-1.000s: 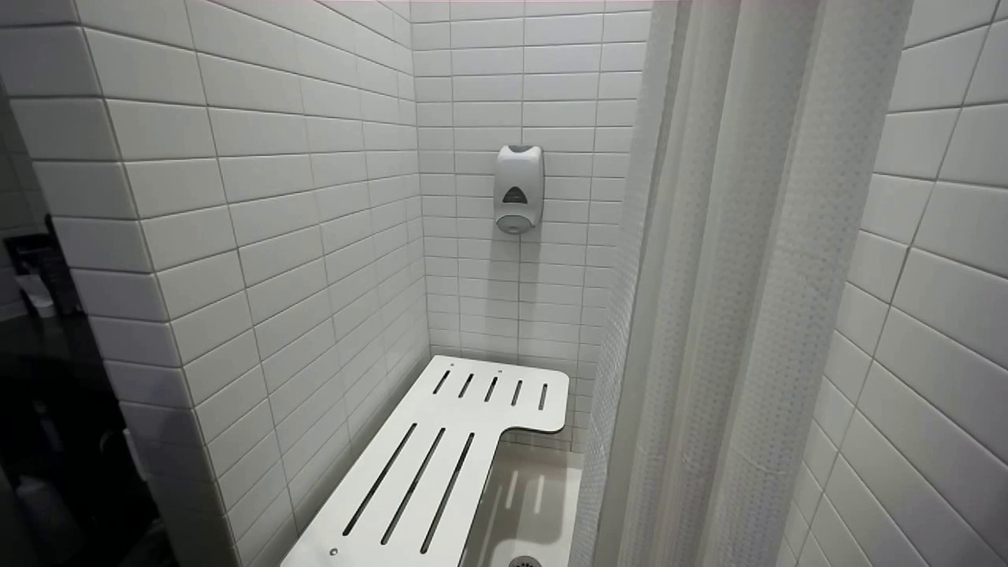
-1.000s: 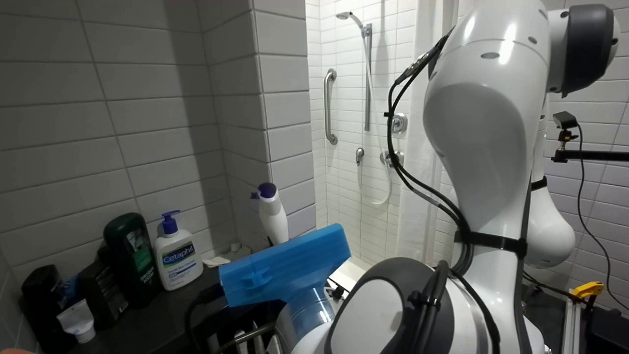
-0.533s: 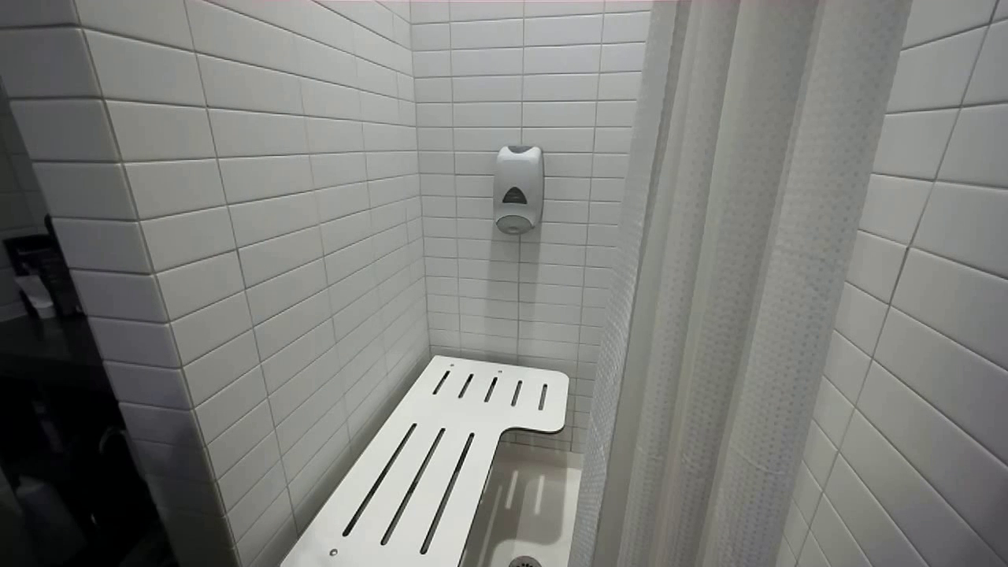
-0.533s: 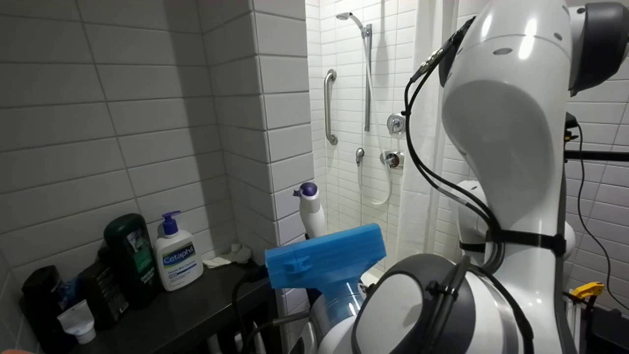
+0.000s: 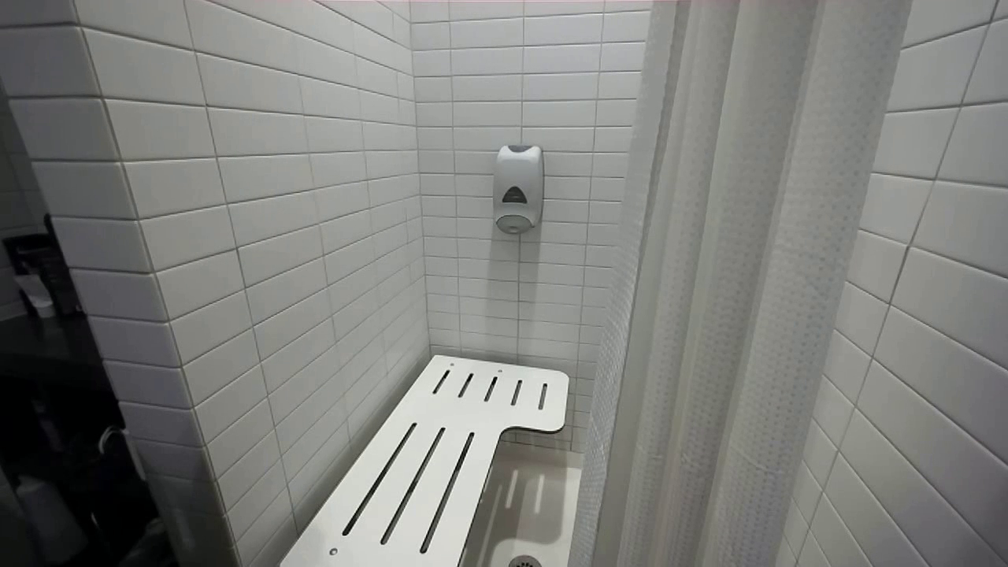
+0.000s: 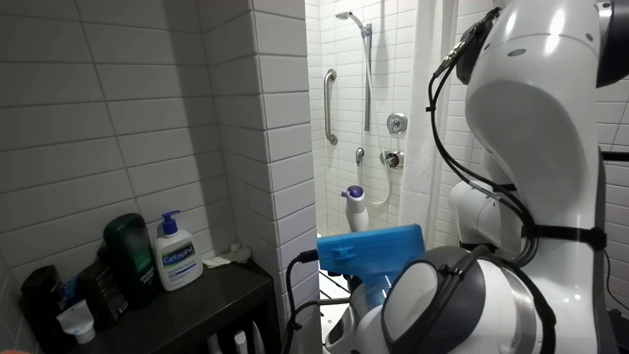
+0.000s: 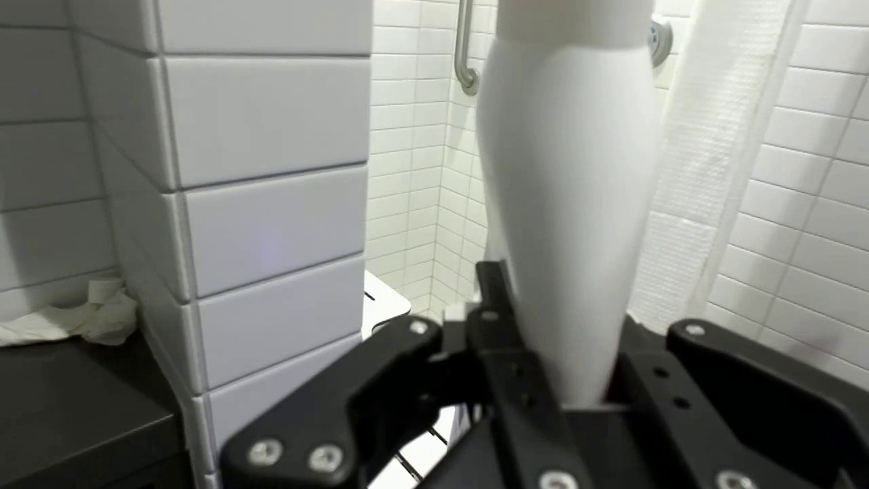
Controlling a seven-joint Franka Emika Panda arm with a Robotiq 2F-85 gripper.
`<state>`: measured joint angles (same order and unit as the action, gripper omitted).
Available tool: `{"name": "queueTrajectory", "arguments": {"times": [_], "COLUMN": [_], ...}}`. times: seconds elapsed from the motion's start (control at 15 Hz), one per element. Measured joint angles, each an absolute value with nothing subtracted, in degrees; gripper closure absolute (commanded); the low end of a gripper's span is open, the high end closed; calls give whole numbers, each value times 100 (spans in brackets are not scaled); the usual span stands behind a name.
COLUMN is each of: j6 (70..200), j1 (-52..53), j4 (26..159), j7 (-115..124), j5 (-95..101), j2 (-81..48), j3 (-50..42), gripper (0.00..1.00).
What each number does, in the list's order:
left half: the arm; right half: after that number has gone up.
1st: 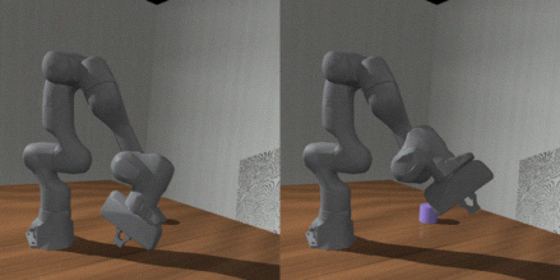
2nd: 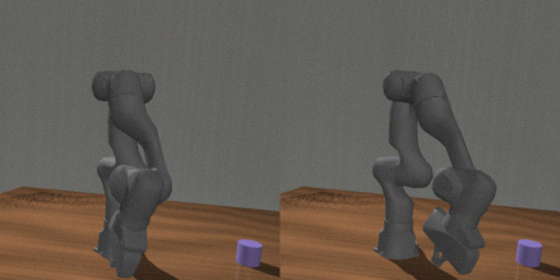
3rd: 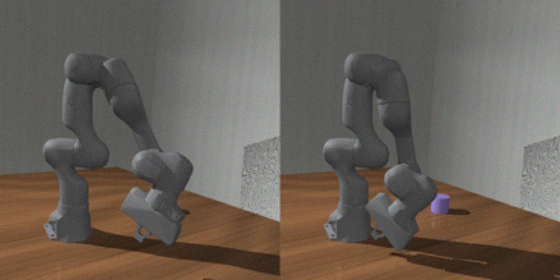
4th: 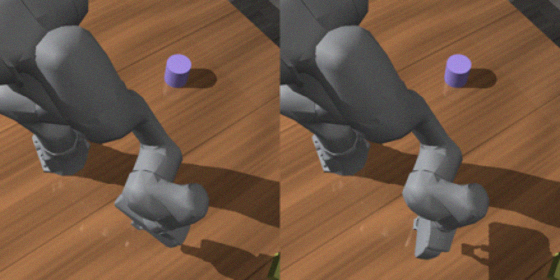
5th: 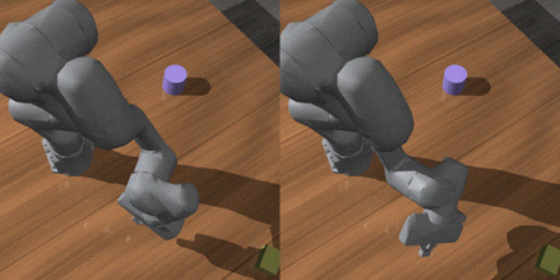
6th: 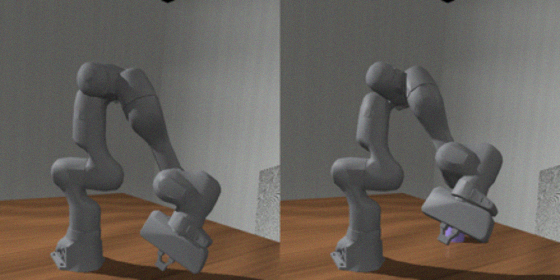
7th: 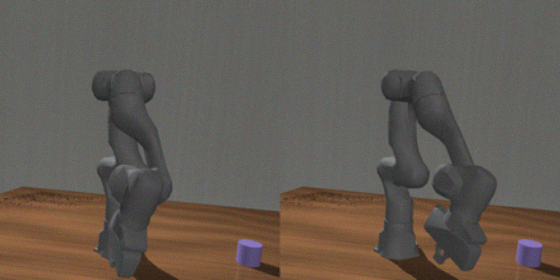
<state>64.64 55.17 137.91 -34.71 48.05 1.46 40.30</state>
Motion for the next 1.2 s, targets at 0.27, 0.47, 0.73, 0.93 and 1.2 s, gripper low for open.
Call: {"name": "queueTrajectory", "arguments": {"times": [0.27, 0.47, 0.73, 0.93, 1.2], "j6": [6419, 6433, 6520, 6522, 6481], "j1": [5526, 5588, 5849, 6198, 6798], "j4": [14074, 14313, 14768, 15163, 15656], "j7": [-3276, -3085, -2830, -2754, -2744], "j5": [4324, 4027, 3745, 3738, 3793], "j2": [493, 783, 1312, 1805, 2502], "j3": [4028, 3984, 3740, 3381, 2701], "gripper": [95, 95, 95, 95, 95]}}
